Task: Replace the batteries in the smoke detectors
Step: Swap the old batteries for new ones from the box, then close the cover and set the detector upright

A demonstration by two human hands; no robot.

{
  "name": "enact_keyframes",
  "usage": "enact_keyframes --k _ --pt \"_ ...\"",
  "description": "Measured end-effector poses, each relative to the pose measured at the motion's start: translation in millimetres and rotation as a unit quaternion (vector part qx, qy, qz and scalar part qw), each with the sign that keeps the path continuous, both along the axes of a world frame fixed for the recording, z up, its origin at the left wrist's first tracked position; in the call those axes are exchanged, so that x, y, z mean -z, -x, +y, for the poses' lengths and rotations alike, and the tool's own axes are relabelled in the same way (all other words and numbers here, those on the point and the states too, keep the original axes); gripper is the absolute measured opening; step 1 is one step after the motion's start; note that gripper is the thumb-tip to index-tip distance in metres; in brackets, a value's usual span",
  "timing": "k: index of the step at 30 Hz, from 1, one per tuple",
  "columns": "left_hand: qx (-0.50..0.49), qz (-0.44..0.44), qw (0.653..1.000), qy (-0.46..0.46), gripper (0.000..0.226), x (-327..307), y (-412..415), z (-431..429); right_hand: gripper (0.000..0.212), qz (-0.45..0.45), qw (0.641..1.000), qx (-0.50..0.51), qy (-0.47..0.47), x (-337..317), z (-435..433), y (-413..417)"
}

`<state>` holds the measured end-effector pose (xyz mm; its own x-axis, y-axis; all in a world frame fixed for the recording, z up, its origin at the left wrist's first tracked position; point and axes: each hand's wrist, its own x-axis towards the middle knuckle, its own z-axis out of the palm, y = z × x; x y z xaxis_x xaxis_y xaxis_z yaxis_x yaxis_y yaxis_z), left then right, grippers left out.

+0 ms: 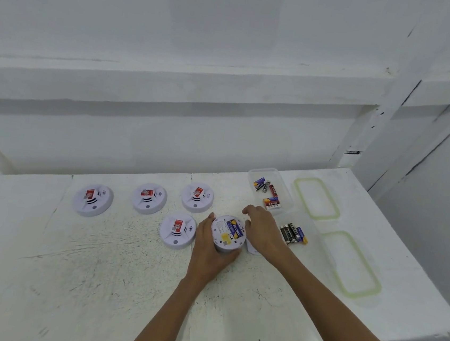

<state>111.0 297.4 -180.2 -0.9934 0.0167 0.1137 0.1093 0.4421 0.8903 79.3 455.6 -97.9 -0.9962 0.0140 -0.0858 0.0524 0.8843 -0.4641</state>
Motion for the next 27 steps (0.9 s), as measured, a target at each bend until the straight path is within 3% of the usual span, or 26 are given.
enact_keyframes --k 4,10,14,18,21,27 --pt "0.010 0.010 1.000 -0.018 0.093 -1 -1 0 0.039 -0.037 0.994 0.015 -0.103 10 -3 -14" --pt "0.009 0.031 0.999 -0.038 0.086 -7 0 -1 0.049 -0.064 0.983 0.068 -0.161 22 -12 -33" --pt "0.013 0.004 0.999 -0.045 0.096 -3 2 -2 0.063 -0.064 0.988 0.089 -0.105 24 -12 -31" --pt "0.013 0.019 0.998 -0.063 0.084 -8 2 -2 0.082 -0.054 0.991 0.121 0.017 22 -11 -32" --pt "0.000 0.009 0.997 -0.073 0.090 -6 4 -2 0.095 -0.046 0.985 0.148 0.079 21 -12 -33" --pt "-0.005 0.026 0.997 -0.078 0.068 -13 3 0 0.073 -0.023 0.982 0.181 0.042 4 -20 -40"
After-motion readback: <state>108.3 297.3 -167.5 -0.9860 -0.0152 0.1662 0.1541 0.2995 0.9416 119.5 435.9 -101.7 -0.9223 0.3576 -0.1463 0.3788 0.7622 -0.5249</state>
